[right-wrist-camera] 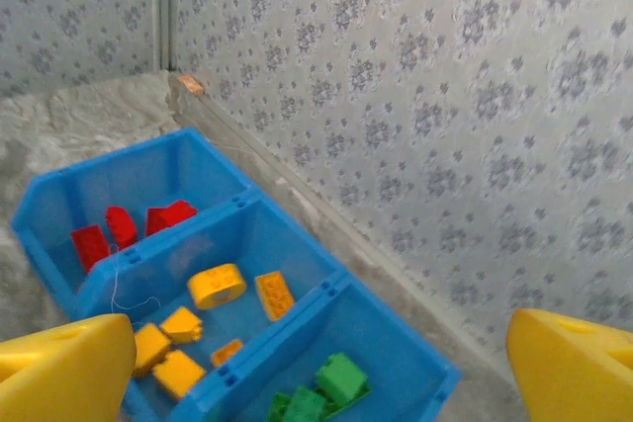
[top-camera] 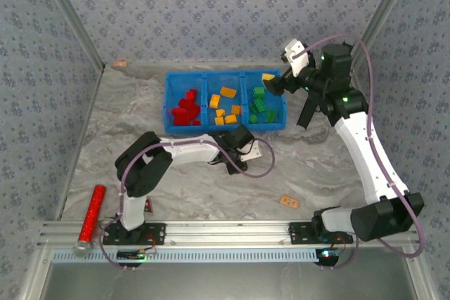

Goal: Sort the legos into containers by color
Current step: Pick up the lego from the center of the table, then place the lego in the container.

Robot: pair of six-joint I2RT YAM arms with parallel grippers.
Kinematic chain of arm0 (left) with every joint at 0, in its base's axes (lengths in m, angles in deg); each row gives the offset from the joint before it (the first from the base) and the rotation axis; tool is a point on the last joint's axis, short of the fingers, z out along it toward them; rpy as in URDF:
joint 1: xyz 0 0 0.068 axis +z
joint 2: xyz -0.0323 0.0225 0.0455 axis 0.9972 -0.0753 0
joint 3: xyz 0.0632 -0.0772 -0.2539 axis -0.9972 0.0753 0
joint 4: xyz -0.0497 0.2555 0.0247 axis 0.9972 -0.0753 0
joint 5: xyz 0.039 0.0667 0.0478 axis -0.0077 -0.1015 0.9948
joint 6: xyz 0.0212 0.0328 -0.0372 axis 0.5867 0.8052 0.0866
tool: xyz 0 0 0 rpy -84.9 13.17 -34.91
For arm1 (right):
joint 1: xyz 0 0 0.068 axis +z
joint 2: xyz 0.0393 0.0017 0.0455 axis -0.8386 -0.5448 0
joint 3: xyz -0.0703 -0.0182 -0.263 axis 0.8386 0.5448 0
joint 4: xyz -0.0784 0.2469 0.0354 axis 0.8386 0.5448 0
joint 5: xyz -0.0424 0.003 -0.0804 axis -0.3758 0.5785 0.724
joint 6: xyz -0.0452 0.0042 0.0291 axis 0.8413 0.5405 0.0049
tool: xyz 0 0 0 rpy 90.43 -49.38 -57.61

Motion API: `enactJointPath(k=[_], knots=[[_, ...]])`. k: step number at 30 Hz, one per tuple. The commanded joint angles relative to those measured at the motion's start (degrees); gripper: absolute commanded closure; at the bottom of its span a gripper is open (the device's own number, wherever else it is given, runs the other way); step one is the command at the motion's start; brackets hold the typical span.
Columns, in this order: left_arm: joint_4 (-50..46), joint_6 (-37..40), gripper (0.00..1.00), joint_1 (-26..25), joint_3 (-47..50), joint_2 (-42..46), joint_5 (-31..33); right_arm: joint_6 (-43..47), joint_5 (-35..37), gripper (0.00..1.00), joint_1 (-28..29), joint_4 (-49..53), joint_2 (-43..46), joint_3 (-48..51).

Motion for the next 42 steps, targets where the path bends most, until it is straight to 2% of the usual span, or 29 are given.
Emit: enactJointPath(k=[1,3,4,6,9,12,16,20,24,29,38,42], knots=[[-11.0,-4.0,0.84,0.9,3.7,5.4,1.3,-13.4,1.0,0.02,0.5,3.3,2.1,6.3],[-11.4,-5.1,0.84,3.0,3.8,9.8,1.6,-22.3,3.0,0.01,0.5,6.1,2.3,9.4],[-11.3,-5.5,0.84,4.2,3.7,11.9,1.5,-25.1,3.5,0.05,0.7,7.1,2.2,10.9],[-10.8,-5.9,0.85,6.9,3.4,16.1,0.8,-26.9,3.0,0.04,2.3,8.4,3.0,15.9],[-10.0,-6.1,0.84,11.1,2.3,20.7,-0.6,-29.2,8.0,0.03,6.8,10.0,4.9,20.1],[-8.6,-5.9,0.84,15.6,1.1,23.5,-2.2,-36.4,11.1,0.03,9.1,11.7,4.3,22.5],[-6.4,-7.4,0.85,21.1,-1.7,23.9,-1.4,-48.8,12.0,0.05,11.5,11.7,2.1,25.8],[-6.1,-11.9,0.88,27.0,-6.9,20.4,-0.2,-56.1,16.2,0.0,16.4,8.7,-0.5,28.4],[-3.1,-14.5,0.88,31.5,-9.0,17.3,-0.8,-56.5,22.2,0.0,20.1,7.5,-5.6,26.6],[-1.3,-15.5,0.88,34.6,-11.6,12.9,-2.6,-54.6,25.4,0.0,21.5,4.8,-12.1,23.4],[-0.2,-17.0,0.88,38.1,-15.6,4.6,-4.5,-49.1,24.6,0.0,21.9,2.6,-23.9,16.1],[0.2,-17.0,0.84,38.5,-16.9,2.3,-4.5,-48.5,24.2,0.0,21.9,1.6,-27.4,14.4]])
